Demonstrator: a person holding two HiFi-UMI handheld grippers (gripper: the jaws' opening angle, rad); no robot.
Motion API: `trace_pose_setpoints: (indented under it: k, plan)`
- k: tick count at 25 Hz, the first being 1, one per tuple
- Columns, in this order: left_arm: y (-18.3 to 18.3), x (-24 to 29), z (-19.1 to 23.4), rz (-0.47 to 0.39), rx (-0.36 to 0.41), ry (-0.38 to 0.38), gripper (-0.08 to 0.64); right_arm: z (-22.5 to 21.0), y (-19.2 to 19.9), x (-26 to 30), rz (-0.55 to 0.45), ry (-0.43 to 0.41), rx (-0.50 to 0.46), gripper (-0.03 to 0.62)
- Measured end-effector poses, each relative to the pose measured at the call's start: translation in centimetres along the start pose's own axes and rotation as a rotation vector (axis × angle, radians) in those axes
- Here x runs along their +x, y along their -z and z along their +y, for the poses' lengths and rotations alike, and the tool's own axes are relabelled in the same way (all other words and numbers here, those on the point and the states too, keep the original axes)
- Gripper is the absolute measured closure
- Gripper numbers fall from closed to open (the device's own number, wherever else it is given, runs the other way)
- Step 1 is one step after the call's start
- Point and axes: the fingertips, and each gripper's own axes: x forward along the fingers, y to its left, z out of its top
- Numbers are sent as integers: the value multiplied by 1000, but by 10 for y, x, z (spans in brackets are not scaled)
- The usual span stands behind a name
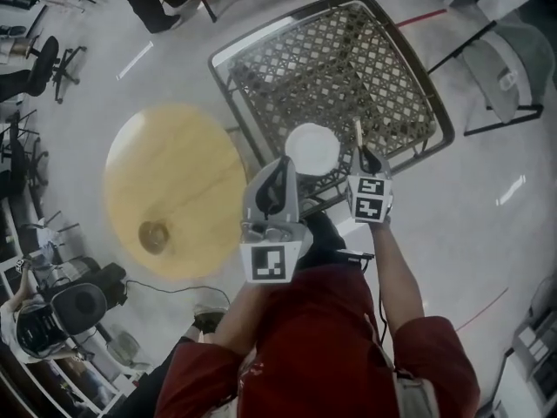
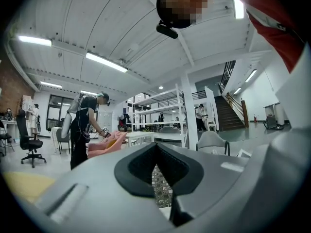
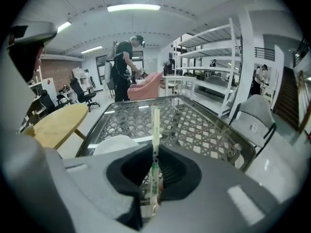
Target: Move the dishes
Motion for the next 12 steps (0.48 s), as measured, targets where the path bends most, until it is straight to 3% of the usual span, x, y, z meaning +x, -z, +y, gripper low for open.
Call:
trace_pose_setpoints:
  k: [12]
  plan:
    - [16,-6,-2,49,-16,1,552,-6,50,39,166,10,6,551]
